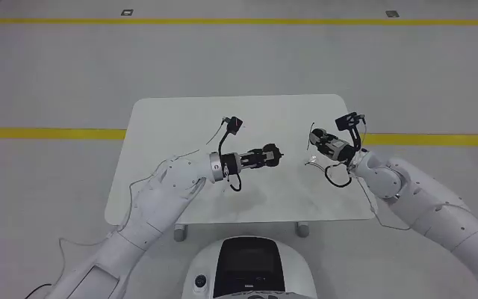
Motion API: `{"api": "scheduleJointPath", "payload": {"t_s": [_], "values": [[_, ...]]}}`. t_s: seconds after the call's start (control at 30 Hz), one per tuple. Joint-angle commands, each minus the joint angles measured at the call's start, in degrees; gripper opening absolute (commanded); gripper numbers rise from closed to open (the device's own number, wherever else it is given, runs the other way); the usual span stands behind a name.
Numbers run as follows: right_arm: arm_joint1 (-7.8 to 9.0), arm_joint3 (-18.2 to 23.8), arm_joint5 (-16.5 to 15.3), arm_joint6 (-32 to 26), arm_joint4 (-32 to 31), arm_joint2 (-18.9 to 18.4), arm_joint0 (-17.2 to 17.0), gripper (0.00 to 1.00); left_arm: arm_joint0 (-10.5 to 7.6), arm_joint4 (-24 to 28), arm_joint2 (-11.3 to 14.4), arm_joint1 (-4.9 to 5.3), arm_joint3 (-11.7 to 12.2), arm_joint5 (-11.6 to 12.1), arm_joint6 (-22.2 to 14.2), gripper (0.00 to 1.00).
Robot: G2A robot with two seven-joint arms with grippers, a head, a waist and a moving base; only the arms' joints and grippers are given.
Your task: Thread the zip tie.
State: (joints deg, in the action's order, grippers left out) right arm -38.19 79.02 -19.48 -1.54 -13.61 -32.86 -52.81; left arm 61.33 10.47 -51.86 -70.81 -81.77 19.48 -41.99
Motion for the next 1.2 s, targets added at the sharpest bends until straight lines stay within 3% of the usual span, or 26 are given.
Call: {"api": "scheduleJointPath", "payload": {"t_s": [0.0,0.2,0.27,0.43,0.57,0.7,1.0,1.17], "values": [[0.00,0.0,0.0,0.0,0.0,0.0,0.0,0.00,0.00,0.0,0.0,0.00,0.0,0.0,0.0,0.00],[0.00,0.0,0.0,0.0,0.0,0.0,0.0,0.00,0.00,0.0,0.0,0.00,0.0,0.0,0.0,0.00],[-0.11,0.8,0.0,3.7,1.0,-1.1,-0.8,0.00,0.00,0.0,0.0,0.00,0.0,0.0,0.0,0.00],[0.71,5.3,0.0,16.5,-1.9,-3.8,-7.4,0.00,0.00,0.0,0.0,0.00,0.0,0.0,0.0,0.00],[1.73,9.3,0.0,23.0,-3.9,-5.2,-12.3,0.00,0.00,0.0,0.0,0.00,0.0,0.0,0.0,0.00],[2.87,13.2,0.0,23.9,-4.0,-5.9,-15.4,0.00,0.00,0.0,0.0,0.00,0.0,0.0,0.0,0.00],[4.80,17.1,0.0,23.1,-0.8,-8.2,-16.6,0.00,0.00,0.0,0.0,0.00,0.0,0.0,0.0,0.00],[5.02,17.3,0.0,24.4,-1.3,-8.4,-16.9,0.00,0.00,0.0,0.0,0.00,0.0,0.0,0.0,0.00]]}}
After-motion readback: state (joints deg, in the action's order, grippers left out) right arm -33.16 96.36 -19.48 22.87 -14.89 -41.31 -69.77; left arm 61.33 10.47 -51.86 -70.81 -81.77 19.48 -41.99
